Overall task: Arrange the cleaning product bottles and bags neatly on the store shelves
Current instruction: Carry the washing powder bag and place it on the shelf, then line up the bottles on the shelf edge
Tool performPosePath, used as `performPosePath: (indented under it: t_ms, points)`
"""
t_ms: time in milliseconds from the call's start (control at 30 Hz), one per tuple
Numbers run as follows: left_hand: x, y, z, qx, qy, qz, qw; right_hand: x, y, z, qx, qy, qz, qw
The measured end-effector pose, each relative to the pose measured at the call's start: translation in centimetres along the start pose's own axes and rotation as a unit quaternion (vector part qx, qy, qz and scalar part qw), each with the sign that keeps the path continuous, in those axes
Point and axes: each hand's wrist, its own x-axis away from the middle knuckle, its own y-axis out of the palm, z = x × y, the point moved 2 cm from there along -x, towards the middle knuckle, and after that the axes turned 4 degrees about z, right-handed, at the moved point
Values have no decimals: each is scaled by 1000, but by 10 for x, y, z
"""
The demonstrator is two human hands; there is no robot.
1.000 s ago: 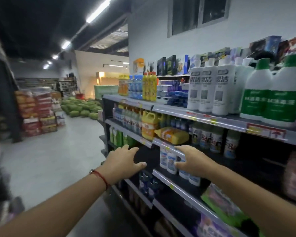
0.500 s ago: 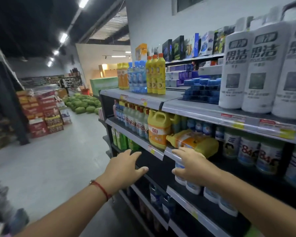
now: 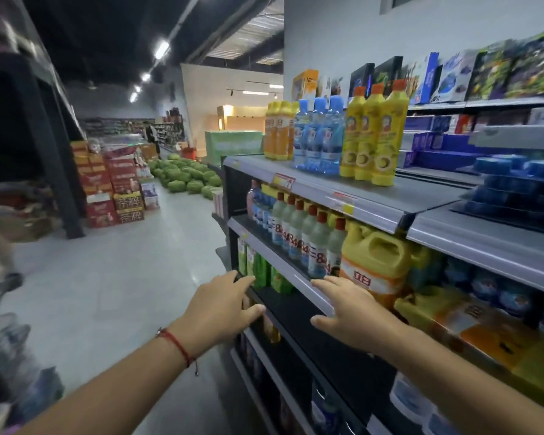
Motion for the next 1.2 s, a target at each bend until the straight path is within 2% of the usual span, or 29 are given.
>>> performPosePath:
  t_ms: [333,567,800,1000,1133,1200]
  points:
    - [-129,3,-155,16,19,7,1000,-194,40,-74,-19,34,-1,999]
    - [-224,32,-225,3,30,0,1000,-307,77,-92,-4,40,-9,999]
    - [-345,87,-256,2,40,-12,999,-428,121,-72,-4,61,-2,998]
    - [-460,130,-276,-10,56,-43,997,-524,155,-49,-118,104,-32,987]
    - [-523,153,-287,23,79,-32,996,-573,168,-41,-1,99,-4,995]
    - [-555,161,-290,58,89,-27,994,-591,168,-40,-4,111,-20,994]
